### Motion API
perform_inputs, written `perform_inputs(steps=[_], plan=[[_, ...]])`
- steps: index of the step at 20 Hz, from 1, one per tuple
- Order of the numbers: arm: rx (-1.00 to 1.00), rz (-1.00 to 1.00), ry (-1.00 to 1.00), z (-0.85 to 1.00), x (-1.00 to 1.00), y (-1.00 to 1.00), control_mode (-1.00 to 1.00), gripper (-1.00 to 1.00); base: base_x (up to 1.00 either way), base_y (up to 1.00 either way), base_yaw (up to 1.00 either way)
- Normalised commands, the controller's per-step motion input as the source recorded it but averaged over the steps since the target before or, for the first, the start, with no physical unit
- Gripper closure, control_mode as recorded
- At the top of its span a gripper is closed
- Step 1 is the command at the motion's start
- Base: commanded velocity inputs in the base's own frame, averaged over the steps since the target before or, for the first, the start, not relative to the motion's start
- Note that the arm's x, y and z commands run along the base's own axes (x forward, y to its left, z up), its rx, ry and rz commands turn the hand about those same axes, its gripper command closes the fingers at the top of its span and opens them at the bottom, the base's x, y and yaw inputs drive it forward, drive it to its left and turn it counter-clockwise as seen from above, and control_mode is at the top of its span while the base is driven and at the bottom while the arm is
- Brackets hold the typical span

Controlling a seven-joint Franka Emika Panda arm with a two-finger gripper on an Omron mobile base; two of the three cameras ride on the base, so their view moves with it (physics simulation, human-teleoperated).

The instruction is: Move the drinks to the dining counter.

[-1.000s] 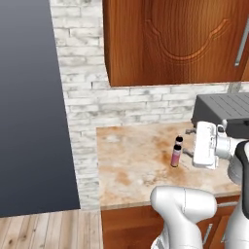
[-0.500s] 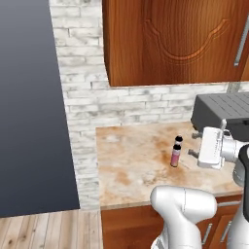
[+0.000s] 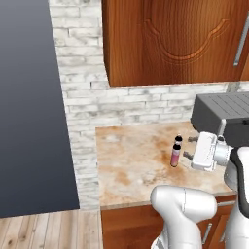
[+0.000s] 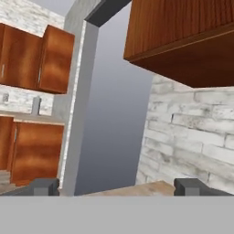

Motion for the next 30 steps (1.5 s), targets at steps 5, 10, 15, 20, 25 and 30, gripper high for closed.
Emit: perform_inputs(steps=[5,10,15,20,25,30], plan=[[0.04,-0.03,0.05,-0.12,0.22,-0.29,-1.0,-1.0,0.0,0.0,0.0],[0.03,-0.05,0.12,-0.11,0.22,-0.39,-1.0,-1.0,0.0,0.0,0.0],[0.0,-0.01,0.08,-0.16,0.3,-0.14,-1.0,-1.0,0.0,0.0,0.0],[0.0,0.0,0.05,-0.25,0.17,0.0,-1.0,-1.0,0.0,0.0,0.0],[0.0,-0.01,0.03,-0.29,0.25,0.0,-1.0,-1.0,0.0,0.0,0.0],[0.0,-0.03,0.02,-0.32,0.24,0.0,-1.0,-1.0,0.0,0.0,0.0]])
